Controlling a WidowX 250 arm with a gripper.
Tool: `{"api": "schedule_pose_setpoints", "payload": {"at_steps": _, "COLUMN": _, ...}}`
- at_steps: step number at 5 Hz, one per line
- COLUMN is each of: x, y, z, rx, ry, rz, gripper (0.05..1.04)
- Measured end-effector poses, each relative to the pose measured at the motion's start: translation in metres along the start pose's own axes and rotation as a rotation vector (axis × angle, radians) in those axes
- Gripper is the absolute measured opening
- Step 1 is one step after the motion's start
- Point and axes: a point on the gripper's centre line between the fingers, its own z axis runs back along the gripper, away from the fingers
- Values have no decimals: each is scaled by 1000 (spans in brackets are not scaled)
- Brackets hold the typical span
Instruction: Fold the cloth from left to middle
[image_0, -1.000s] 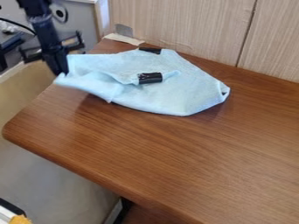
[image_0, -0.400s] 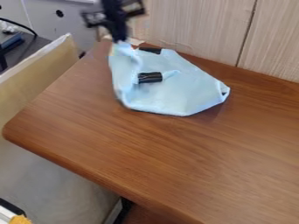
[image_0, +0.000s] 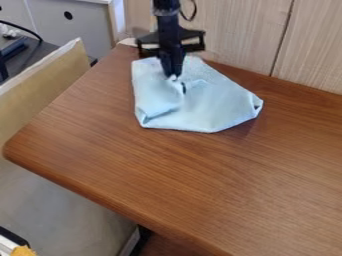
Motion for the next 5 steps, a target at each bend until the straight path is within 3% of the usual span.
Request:
{"api": "schedule_pose_setpoints", "payload": {"at_steps": 1, "x": -8, "y": -13, "z": -21, "rx": 16, "ry": 37, "rz": -45, "gripper": 95}}
{"api": "schedule_pose_setpoints", "payload": {"at_steps": 2, "x": -8, "y": -14, "z": -21, "rx": 30, "ry": 25, "rz": -59, "gripper": 255}}
{"api": "schedule_pose_setpoints", "payload": {"at_steps": 4, "x": -10, "y": -8, "z": -25, "rx": 35, "ry": 28, "rz": -46, "gripper": 840}}
{"api": "schedule_pose_setpoints", "payload": {"at_steps": 5, "x": -11, "y": -6, "z": -19, "rx": 19, "ry": 22, "rz": -35, "gripper": 1010}}
